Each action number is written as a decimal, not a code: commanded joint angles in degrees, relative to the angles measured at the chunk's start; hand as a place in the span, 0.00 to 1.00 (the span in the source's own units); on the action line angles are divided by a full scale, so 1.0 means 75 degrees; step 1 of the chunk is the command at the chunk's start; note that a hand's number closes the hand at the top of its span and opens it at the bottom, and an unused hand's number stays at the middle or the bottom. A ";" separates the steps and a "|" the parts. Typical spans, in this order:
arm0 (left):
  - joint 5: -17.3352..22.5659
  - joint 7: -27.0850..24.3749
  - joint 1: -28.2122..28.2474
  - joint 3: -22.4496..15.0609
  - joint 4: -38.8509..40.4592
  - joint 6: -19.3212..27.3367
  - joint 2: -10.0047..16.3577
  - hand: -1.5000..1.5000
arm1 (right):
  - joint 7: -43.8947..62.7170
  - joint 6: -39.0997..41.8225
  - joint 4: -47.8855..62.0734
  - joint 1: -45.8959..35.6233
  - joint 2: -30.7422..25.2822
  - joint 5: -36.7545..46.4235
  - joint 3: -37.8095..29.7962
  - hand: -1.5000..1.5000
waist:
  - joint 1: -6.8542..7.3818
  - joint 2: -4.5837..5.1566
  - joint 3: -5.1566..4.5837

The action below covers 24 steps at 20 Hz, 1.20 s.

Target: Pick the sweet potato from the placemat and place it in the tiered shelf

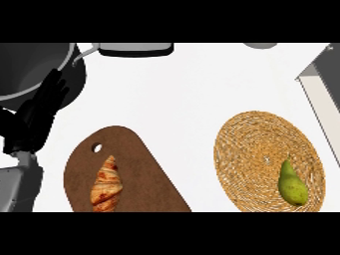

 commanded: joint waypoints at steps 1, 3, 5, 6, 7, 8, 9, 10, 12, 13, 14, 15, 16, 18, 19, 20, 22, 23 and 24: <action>0.0023 -0.0219 -0.0147 0.0109 0.0296 -0.0086 -0.0008 0.50 | -0.0507 -0.0241 -0.0080 0.0716 0.0215 -0.0248 -0.0218 1.00 | -0.0016 0.0002 0.0000; -0.0091 0.0086 0.0160 -0.0111 -0.0262 0.0132 -0.0226 0.50 | -0.0704 -0.0394 0.1043 0.0177 -0.0440 -0.0285 -0.0201 1.00 | 0.0032 0.0003 0.0000; -0.0043 0.0284 -0.0287 -0.0054 0.0015 -0.0009 0.0010 0.50 | -0.0364 -0.1305 0.1526 0.0156 -0.0062 0.0742 -0.0377 0.00 | 0.0080 0.0032 0.0005; 0.0180 0.0029 0.0084 0.0053 -0.0083 -0.0219 -0.0007 0.50 | -0.1038 -0.1506 0.1662 0.0656 0.0093 0.0718 -0.0558 0.00 | 0.0054 0.0019 0.0006; 0.0084 0.0028 -0.0380 0.0188 0.0324 -0.0195 0.0174 0.50 | -0.0689 -0.1167 0.1790 0.0151 -0.0655 0.0203 -0.0851 0.00 | 0.0005 0.0012 0.0000; -0.0189 -0.0393 -0.0201 -0.0029 0.0539 0.0014 -0.0153 0.50 | -0.1103 -0.1726 0.2056 0.0246 -0.0368 0.0556 -0.0579 0.00 | 0.0020 0.0020 0.0001; -0.0146 0.0142 0.0140 -0.0112 -0.0299 0.0062 -0.0107 0.50 | -0.1783 -0.2018 0.2322 0.0462 -0.0341 0.0444 -0.0849 0.00 | 0.0050 0.0007 0.0006; -0.0204 0.0283 -0.0063 -0.0087 -0.0269 0.0264 -0.0171 0.50 | -0.1786 -0.2190 0.2163 0.0396 -0.0272 0.0404 -0.0774 0.00 | 0.0035 0.0006 0.0004; 0.0002 -0.0118 0.0017 0.0083 0.0015 -0.0030 -0.0097 0.50 | -0.1784 -0.2519 0.2322 0.0017 -0.0429 0.0416 -0.0581 0.00 | 0.0047 0.0010 0.0000; -0.0068 0.0215 -0.0051 -0.0082 -0.0123 0.0005 -0.0123 0.50 | -0.2124 -0.2619 0.2951 -0.0244 -0.0847 0.0170 -0.0903 0.00 | 0.0057 0.0011 0.0003; 0.0158 0.0208 -0.0187 0.0215 0.0027 -0.0230 0.0168 0.50 | -0.2428 -0.2665 0.2517 0.0274 -0.0561 -0.0070 -0.1208 0.00 | 0.0001 0.0003 0.0003; -0.0042 0.0166 0.0028 -0.0024 -0.0121 -0.0105 -0.0030 0.50 | -0.2846 -0.2702 0.3406 -0.0103 -0.1090 -0.0234 -0.1203 0.00 | 0.0042 0.0009 0.0004; -0.0071 0.0510 0.0116 -0.0131 -0.0584 0.0105 -0.0185 0.50 | -0.2609 -0.2858 0.3225 -0.0119 -0.0960 -0.0154 -0.0972 0.00 | 0.0049 0.0002 0.0002; 0.0024 0.0211 -0.0162 0.0077 0.0033 -0.0096 -0.0034 0.50 | -0.2719 -0.2751 0.3529 -0.0099 -0.1174 -0.0691 -0.1332 0.00 | 0.0010 0.0007 0.0001; -0.0210 -0.0258 0.0254 -0.0052 0.0040 -0.0080 -0.0132 0.50 | -0.2492 -0.2094 0.3299 0.0013 -0.1724 -0.1134 -0.1785 0.00 | -0.0024 -0.0003 -0.0001; -0.0018 0.0296 0.0409 0.0026 -0.0638 0.0024 -0.0121 0.50 | -0.2404 -0.1710 0.3169 0.0413 -0.1649 -0.1359 -0.1886 0.00 | -0.0012 -0.0016 0.0000; 0.0018 0.0320 -0.0069 0.0114 -0.0169 0.0039 -0.0083 0.50 | -0.2002 -0.0783 0.3277 0.0313 -0.1814 -0.2103 -0.1945 0.00 | -0.0092 -0.0023 -0.0001; -0.0127 0.0000 -0.0073 0.0144 0.0124 0.0065 -0.0061 0.50 | -0.1725 -0.0415 0.3032 0.0495 -0.1624 -0.2474 -0.2113 0.00 | -0.0171 -0.0031 -0.0005; -0.0008 0.0037 0.0255 0.0162 -0.0128 -0.0091 -0.0003 0.50 | -0.1564 -0.0127 0.3450 0.0473 -0.1928 -0.2878 -0.2523 0.00 | -0.0151 -0.0047 -0.0003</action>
